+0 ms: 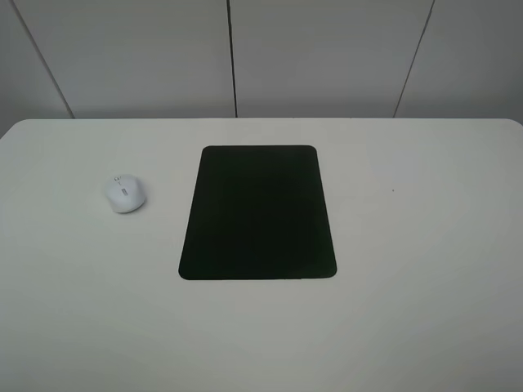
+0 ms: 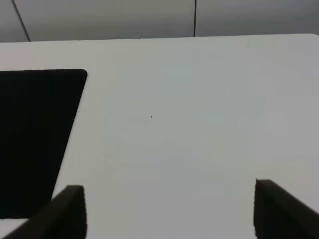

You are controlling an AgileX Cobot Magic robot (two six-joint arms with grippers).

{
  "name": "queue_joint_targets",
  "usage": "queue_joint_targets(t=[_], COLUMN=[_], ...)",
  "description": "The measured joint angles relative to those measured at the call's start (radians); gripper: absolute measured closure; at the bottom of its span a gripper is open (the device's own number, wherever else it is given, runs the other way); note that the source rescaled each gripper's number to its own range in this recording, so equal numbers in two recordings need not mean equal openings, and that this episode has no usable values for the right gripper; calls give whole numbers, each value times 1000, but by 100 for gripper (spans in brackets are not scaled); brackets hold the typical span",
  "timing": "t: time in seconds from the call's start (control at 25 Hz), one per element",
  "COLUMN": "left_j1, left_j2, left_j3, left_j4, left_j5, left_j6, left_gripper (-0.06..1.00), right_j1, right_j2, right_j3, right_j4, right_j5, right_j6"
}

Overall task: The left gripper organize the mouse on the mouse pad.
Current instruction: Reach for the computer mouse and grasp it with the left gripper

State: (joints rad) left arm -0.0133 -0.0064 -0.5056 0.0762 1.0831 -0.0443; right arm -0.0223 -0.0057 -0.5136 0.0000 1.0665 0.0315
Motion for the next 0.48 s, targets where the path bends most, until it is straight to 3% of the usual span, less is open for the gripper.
queue_joint_targets(t=[0.48], left_j1=[0], left_j2=[0], left_j3=[0], left_j4=[0], left_j5=[0], left_j6=[0], left_gripper=[75], right_j1=[0], right_j2=[0], right_j3=[0], right_j4=[0], right_j5=[0], right_j6=[0])
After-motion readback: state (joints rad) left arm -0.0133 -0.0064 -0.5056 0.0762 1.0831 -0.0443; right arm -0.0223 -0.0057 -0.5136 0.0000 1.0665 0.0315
